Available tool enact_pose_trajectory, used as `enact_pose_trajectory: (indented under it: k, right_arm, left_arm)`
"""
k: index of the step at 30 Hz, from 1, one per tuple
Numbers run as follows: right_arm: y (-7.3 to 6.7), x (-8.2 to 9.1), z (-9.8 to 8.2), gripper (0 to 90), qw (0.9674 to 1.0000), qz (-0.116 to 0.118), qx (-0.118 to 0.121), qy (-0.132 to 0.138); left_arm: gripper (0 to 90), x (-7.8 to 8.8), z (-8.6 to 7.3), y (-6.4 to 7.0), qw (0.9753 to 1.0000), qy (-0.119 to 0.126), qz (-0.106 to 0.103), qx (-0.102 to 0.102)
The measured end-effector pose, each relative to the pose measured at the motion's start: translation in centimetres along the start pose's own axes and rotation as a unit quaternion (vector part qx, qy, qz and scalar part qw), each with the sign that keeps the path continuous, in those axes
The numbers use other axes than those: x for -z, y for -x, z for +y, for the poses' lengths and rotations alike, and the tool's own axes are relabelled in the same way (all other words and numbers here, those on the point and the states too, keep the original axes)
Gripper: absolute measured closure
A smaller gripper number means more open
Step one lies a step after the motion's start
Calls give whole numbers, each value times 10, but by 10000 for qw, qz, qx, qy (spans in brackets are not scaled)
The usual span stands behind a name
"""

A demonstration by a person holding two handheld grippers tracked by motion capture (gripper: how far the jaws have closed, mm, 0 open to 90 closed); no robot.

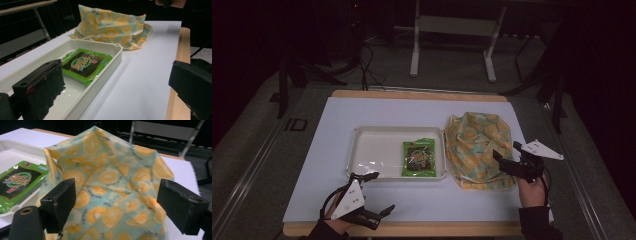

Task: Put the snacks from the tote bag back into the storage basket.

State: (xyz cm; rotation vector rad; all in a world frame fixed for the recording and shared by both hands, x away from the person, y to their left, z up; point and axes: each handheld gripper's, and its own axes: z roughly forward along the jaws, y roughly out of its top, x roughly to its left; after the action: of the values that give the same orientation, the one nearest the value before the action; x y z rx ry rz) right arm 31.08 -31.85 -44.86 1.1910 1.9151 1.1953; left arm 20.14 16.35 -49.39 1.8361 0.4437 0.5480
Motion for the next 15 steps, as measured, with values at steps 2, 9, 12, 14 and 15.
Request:
enact_pose_trajectory:
  k: [2,9,12,14,15]
  right_arm:
    - [2,3,-3,154,10000,-31,-18,-8]
    - [3,11,-11,154,9999,-35,32,123]
    - [3,14,-14,154,9999,-53,0,144]
    - [5,14,-16,154,9999,-35,-37,158]
    - [6,14,-16,154,9998,-46,-44,168]
  left_arm:
    - [4,0,0,0,10000,-5,-1,-10]
    - [4,0,0,1,10000,-6,-19,-15]
    - [4,0,0,1,10000,-15,-24,-31]
    - [4,0,1,1,10000,-12,-11,-50]
    - [4,1,1,1,10000,3,-9,-46]
